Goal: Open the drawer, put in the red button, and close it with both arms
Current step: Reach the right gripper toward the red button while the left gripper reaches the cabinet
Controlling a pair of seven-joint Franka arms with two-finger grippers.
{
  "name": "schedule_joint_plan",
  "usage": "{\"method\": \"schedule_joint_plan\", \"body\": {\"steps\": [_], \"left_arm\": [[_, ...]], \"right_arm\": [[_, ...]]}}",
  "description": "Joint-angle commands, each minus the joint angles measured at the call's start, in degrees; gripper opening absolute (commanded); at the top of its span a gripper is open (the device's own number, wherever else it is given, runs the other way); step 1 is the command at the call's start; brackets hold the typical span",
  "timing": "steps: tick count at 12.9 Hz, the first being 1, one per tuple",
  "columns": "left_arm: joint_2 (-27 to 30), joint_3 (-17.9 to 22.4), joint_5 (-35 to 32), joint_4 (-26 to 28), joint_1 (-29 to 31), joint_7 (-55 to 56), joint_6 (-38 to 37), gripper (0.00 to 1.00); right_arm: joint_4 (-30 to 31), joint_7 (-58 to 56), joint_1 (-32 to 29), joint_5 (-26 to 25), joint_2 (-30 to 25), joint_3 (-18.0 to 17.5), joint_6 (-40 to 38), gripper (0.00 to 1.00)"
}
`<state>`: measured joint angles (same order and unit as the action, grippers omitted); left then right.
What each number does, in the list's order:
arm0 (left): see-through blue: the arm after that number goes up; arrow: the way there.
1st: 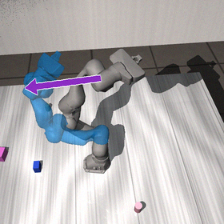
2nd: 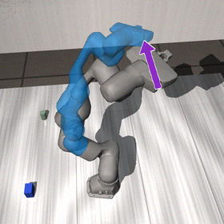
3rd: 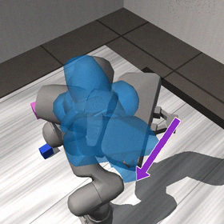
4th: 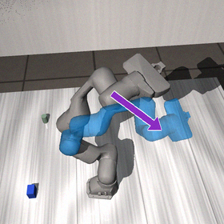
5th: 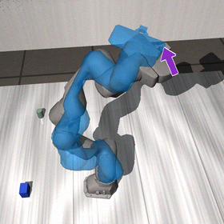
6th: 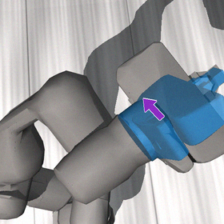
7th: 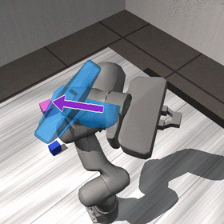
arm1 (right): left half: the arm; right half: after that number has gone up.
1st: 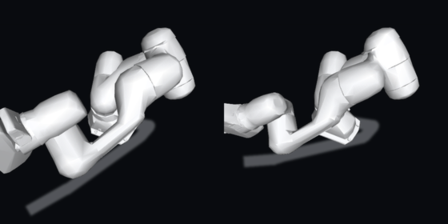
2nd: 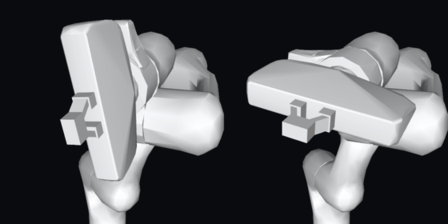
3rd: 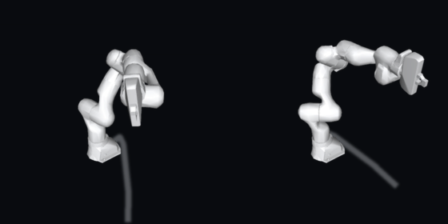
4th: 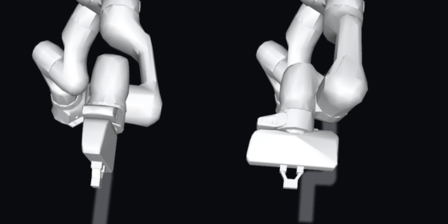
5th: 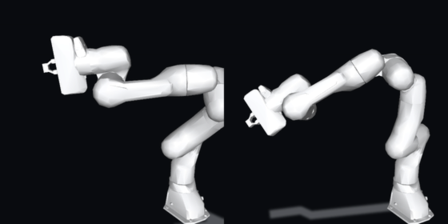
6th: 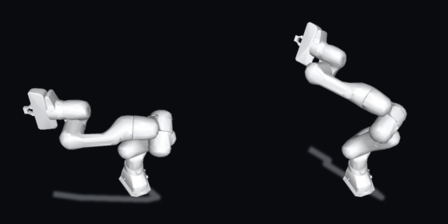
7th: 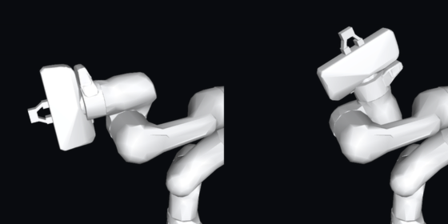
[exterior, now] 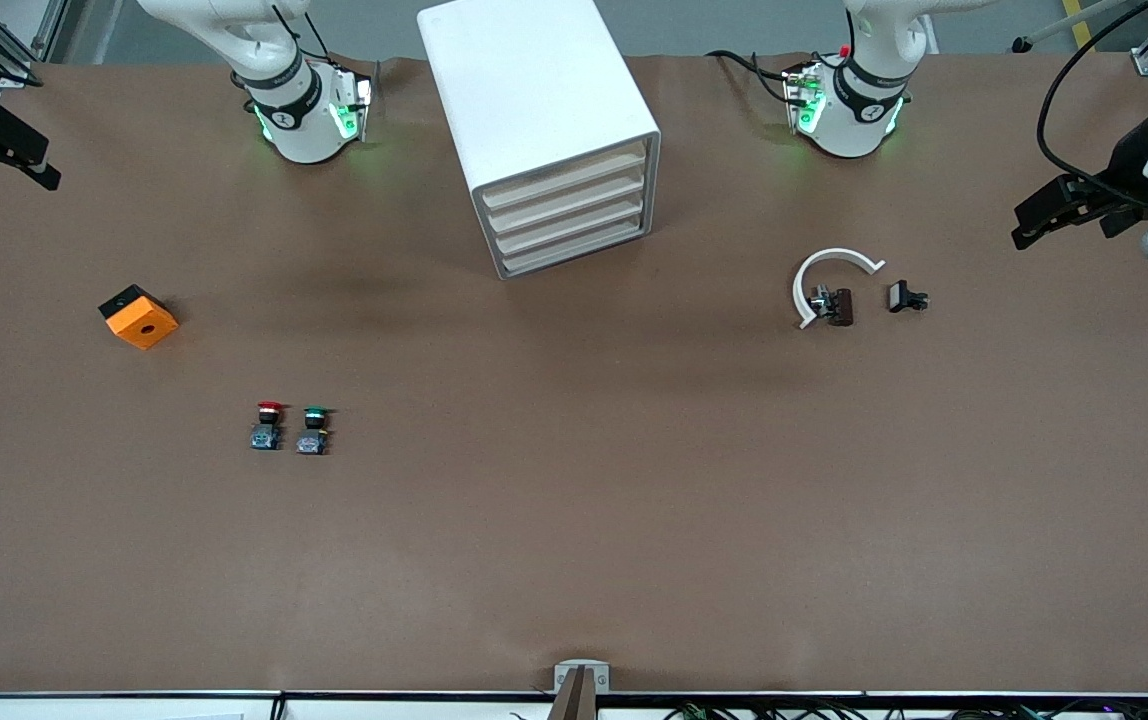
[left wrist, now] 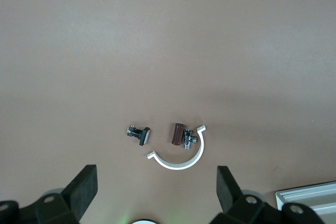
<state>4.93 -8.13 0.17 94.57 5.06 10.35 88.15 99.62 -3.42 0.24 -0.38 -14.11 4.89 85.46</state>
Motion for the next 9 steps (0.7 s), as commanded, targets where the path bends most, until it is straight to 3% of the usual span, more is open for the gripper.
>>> {"method": "schedule_joint_plan", "body": {"steps": [1,4,9], "left_arm": [[-0.45,-0.05,-0.17,-1.49,0.31,-1.12,-1.13,1.0],[-1.06,-0.13,-0.08,-1.58,0.31,-1.2,-1.13,1.0],[-12.3,-0.13,-0.08,-5.54,0.31,-1.38,-1.13,1.0]], "right_arm": [[-1.45,0.61,-0.33,-0.5,0.66,-0.41,-0.74,1.0],[-1.45,0.52,-0.33,-0.5,0.66,-0.32,-0.74,1.0],[-1.45,0.52,-0.24,-0.59,1.27,-0.32,-0.73,1.0]]}}
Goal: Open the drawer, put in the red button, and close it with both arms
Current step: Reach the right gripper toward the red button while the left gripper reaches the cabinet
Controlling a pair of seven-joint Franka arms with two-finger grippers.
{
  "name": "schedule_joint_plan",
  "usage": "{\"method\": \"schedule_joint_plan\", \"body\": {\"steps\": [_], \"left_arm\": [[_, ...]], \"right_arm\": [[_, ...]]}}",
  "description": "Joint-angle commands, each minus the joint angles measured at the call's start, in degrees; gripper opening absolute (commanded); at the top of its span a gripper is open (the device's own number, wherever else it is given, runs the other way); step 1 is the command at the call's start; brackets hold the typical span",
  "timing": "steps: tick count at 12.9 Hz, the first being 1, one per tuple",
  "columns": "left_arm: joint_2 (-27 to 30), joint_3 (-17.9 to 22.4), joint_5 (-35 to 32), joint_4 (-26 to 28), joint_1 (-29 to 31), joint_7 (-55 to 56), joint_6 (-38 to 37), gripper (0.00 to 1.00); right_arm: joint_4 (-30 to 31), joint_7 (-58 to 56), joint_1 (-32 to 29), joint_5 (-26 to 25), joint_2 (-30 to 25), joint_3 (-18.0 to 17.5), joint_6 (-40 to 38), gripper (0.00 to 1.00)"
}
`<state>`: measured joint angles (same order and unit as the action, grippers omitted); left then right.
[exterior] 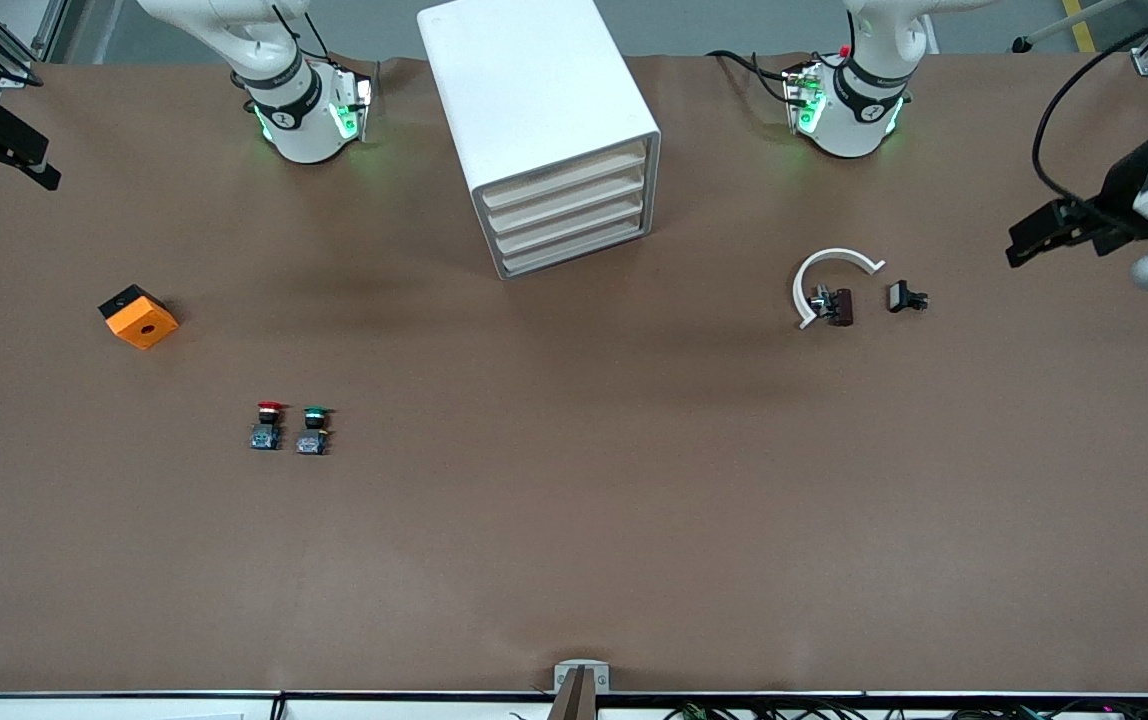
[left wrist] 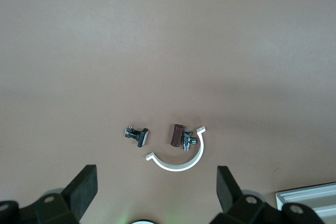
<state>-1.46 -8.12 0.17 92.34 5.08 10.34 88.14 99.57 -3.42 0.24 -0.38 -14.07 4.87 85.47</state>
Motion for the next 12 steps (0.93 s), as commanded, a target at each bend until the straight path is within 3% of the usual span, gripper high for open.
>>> {"method": "schedule_joint_plan", "body": {"steps": [1,4,8,12], "left_arm": [[-7.66,-0.14,-0.08,-3.31,-0.24,-1.03,-1.04,1.0],[-13.46,-0.75,1.41,-4.01,-0.95,2.91,-0.43,1.0],[-20.93,-0.84,9.49,-4.01,-1.22,15.82,3.7,1.0],[-26.74,-0.85,14.06,-3.83,-5.68,28.9,6.51,1.0]], "right_arm": [[-1.31,0.52,-0.24,-0.59,2.1,-0.3,-0.92,1.0],[-1.66,0.61,-0.07,-0.41,4.65,-0.39,-0.75,1.0],[-4.03,0.61,3.36,-0.59,11.77,-0.48,-0.65,1.0],[-4.83,0.08,3.19,-0.58,17.91,-0.48,-0.04,1.0]]}}
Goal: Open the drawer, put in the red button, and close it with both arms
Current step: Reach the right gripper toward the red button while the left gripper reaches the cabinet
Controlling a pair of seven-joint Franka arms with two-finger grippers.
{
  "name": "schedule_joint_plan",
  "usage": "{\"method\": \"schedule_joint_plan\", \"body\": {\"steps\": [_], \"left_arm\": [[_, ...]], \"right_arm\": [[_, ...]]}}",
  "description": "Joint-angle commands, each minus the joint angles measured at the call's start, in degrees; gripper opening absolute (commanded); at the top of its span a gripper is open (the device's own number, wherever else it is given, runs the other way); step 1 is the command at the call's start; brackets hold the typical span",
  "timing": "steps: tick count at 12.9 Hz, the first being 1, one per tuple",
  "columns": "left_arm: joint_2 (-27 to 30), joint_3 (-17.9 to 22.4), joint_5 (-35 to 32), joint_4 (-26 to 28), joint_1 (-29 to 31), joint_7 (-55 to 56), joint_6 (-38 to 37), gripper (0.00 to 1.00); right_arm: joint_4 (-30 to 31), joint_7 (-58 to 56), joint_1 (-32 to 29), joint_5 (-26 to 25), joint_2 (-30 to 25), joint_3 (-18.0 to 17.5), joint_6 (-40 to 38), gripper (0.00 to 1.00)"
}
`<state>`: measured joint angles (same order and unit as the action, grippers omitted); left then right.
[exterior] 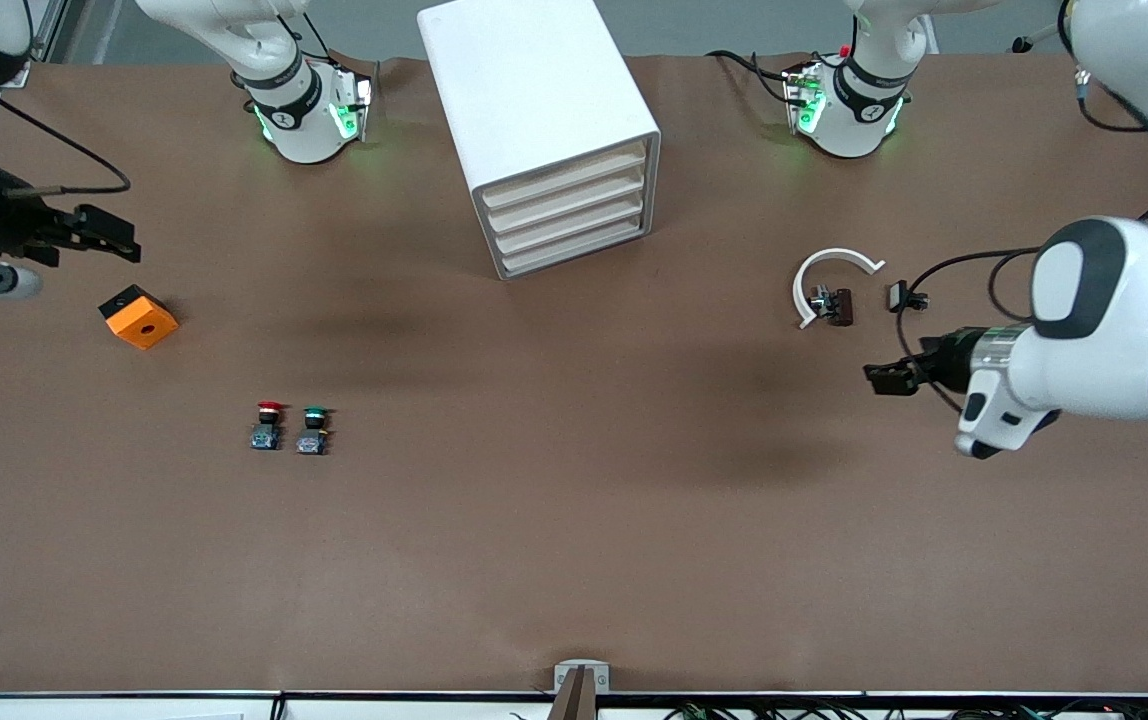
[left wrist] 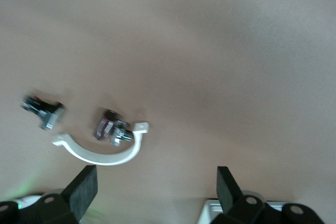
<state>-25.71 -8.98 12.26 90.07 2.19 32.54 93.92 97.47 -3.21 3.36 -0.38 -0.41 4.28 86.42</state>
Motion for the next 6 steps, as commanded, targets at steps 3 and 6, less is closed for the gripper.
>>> {"method": "schedule_joint_plan", "body": {"steps": [3,6], "left_arm": [[-7.23,0.01,5.93,-1.57,-7.79,23.75,3.98,1.0],[-10.05,0.01,8.65,-1.66,-12.72,38.86,4.61,1.0]], "right_arm": [[-2.03,0.39,-0.02,0.02,10.15,0.12,2.15,1.0],[4.63,0.48,-0.02,0.02,11.22,0.21,13.2,1.0]]}}
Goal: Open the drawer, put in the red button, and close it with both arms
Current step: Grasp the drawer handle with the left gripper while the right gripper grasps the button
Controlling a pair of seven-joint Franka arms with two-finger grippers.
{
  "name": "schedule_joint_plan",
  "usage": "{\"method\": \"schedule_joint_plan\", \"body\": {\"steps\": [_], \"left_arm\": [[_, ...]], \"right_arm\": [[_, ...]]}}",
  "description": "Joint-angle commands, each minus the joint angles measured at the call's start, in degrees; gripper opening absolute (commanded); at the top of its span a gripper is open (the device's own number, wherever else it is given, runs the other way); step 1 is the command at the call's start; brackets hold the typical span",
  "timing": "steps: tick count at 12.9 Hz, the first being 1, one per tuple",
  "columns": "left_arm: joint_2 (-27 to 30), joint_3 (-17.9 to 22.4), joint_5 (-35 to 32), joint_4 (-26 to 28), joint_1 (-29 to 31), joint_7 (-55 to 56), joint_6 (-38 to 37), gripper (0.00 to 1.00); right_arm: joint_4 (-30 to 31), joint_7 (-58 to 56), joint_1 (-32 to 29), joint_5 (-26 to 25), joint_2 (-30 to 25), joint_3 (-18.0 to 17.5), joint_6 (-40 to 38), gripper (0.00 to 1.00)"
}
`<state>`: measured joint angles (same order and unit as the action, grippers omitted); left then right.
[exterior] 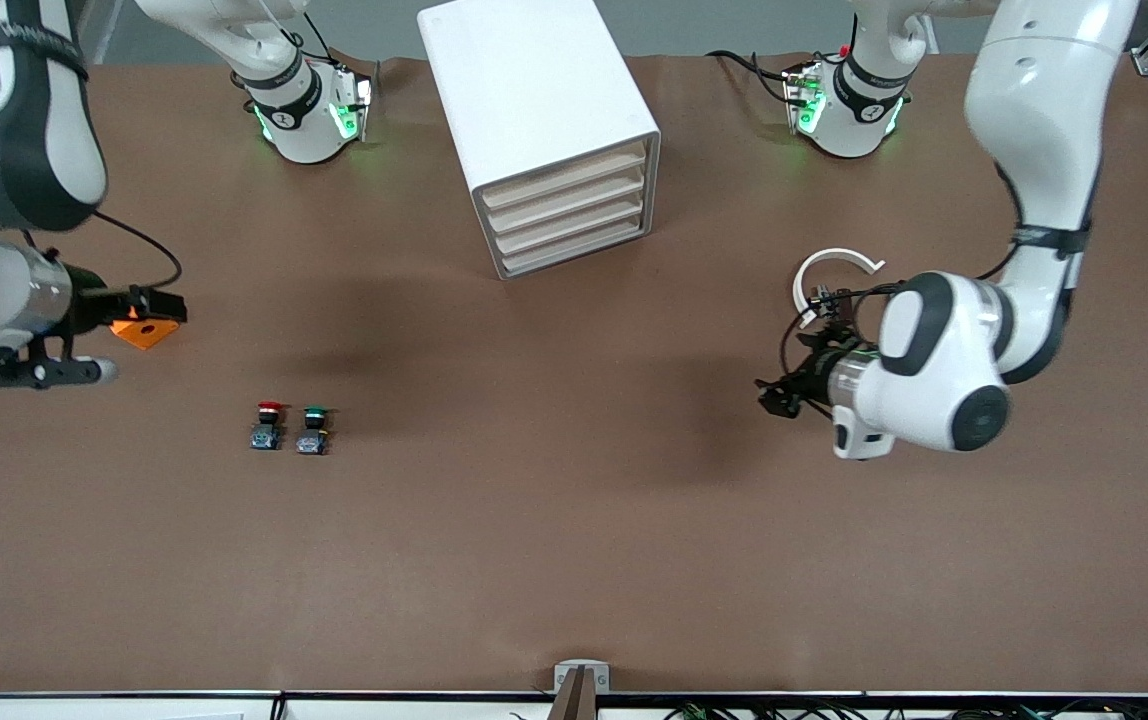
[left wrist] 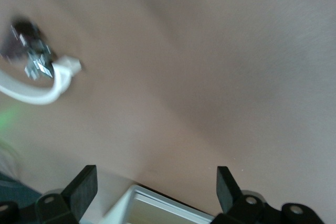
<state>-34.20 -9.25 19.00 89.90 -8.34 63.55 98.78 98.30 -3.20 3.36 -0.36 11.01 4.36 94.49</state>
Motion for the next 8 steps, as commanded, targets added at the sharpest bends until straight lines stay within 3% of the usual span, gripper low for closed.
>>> {"method": "schedule_joint_plan", "body": {"steps": [1,4,8], "left_arm": [[-2.1,0.28,2.96,-1.39,-2.99,12.86,-0.43,1.0],[-3.59,0.2,6.83,-1.48,-6.42,34.02,-1.66,1.0],[-5.7,0.19,13.94,-1.48,-11.61,47.16,-8.16,1.0]], "right_arm": [[6.61,0.48,-0.11,0.01,-0.12,0.12,9.88,1.0],[12.52,0.56,-0.46,0.01,2.59,0.12,23.51,1.0],[11.92,4.08,0.07,0.1,11.47,0.03,32.75,1.0]]}}
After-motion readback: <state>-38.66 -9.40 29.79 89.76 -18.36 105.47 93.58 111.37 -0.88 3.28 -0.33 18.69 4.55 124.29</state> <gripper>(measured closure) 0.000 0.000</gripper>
